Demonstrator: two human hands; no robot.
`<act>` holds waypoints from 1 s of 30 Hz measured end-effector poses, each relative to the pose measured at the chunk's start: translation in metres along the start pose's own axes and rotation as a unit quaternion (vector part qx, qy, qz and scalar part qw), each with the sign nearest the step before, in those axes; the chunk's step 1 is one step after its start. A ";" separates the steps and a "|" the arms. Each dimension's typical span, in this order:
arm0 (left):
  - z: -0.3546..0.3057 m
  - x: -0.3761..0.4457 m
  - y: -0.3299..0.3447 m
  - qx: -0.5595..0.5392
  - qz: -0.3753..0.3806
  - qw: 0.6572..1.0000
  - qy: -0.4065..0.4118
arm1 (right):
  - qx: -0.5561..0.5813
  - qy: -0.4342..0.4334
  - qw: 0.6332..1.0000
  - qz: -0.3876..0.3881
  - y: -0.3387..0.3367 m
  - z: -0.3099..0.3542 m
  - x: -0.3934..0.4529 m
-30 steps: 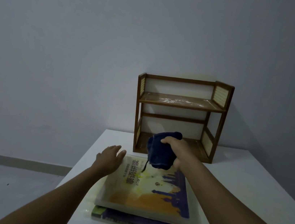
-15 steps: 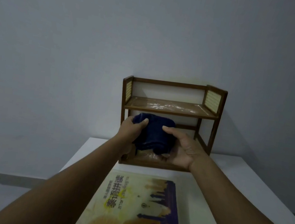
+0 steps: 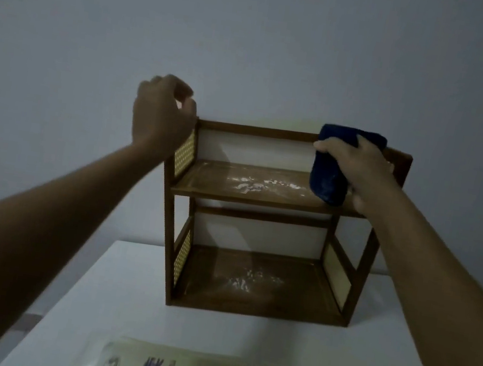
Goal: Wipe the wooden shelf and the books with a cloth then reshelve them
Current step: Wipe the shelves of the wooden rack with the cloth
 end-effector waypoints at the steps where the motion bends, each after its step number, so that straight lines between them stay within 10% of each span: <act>1: 0.008 0.023 0.016 0.041 0.042 0.998 -0.005 | -0.099 -0.020 0.995 0.006 0.007 0.000 0.019; 9: 0.053 0.040 0.111 0.094 0.455 0.872 -0.152 | -0.473 0.062 0.850 0.224 0.093 -0.061 0.046; 14: 0.072 0.039 0.126 0.054 0.470 0.862 -0.183 | -0.467 0.050 0.869 0.155 0.101 -0.050 0.054; 30: 0.080 0.032 0.120 0.062 0.450 0.868 -0.201 | -0.513 -0.009 0.777 0.365 0.250 -0.026 0.046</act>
Point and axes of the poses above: each hand's wrist, its own x-axis towards the middle knuckle, its own y-axis out of the palm, z = x × y, the point moved 8 cm from there along x, towards the middle knuckle, and after that the axes turned 5 degrees about -x, right-handed, at the moved point
